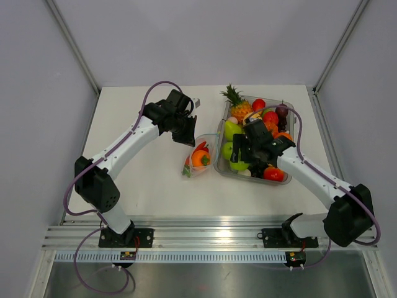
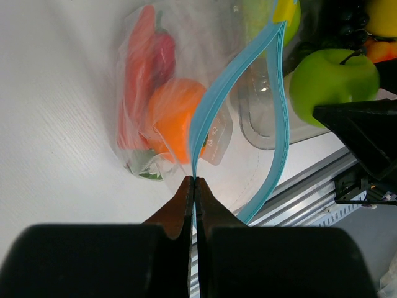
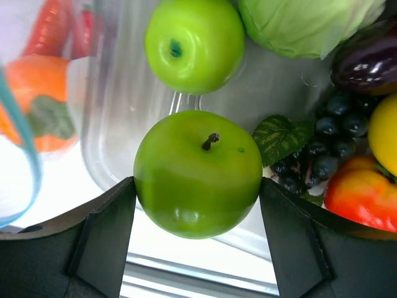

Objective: Place the food in the zip-top bag and seal the zipper
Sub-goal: Pick up the fake fruit from the bin, then place the fake fruit in the zipper food storage bag.

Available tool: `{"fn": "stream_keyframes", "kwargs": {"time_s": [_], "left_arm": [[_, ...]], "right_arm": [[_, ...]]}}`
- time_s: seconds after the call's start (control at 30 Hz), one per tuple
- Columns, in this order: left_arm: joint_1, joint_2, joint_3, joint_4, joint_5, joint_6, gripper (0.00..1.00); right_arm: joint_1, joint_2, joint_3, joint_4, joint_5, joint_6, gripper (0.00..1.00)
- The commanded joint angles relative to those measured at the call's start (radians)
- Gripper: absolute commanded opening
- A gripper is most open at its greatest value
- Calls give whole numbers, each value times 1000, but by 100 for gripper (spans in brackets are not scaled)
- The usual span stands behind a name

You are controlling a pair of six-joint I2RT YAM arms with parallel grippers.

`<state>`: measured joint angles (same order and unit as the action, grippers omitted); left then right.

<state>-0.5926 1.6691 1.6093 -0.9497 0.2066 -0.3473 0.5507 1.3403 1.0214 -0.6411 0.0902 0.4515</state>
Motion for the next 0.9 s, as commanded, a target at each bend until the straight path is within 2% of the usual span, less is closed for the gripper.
{"fn": "stream_keyframes", "kwargs": {"time_s": [0.0, 0.17, 0.27, 0.43, 0.77, 0.8, 0.87], "left_arm": [[-1, -28, -6, 28, 24, 4, 0], [-3, -29, -12, 31, 28, 2, 0], [-1, -34, -18, 31, 27, 1, 0], [-1, -38, -22, 35, 36, -2, 0], [-1, -43, -12, 32, 42, -2, 0], [0, -43, -12, 35, 56, -5, 0], [-1, -42, -9, 46, 71, -10, 0]], "right_arm": [[5, -73, 118, -37, 13, 12, 39], [29, -89, 223, -77, -30, 4, 39], [84, -64, 299, -81, -24, 4, 41], [163, 45, 394, -43, -15, 10, 44], [178, 226, 457, 34, -43, 15, 48], [179, 253, 468, 32, -43, 15, 49], [179, 279, 483, 29, -50, 10, 64]]}}
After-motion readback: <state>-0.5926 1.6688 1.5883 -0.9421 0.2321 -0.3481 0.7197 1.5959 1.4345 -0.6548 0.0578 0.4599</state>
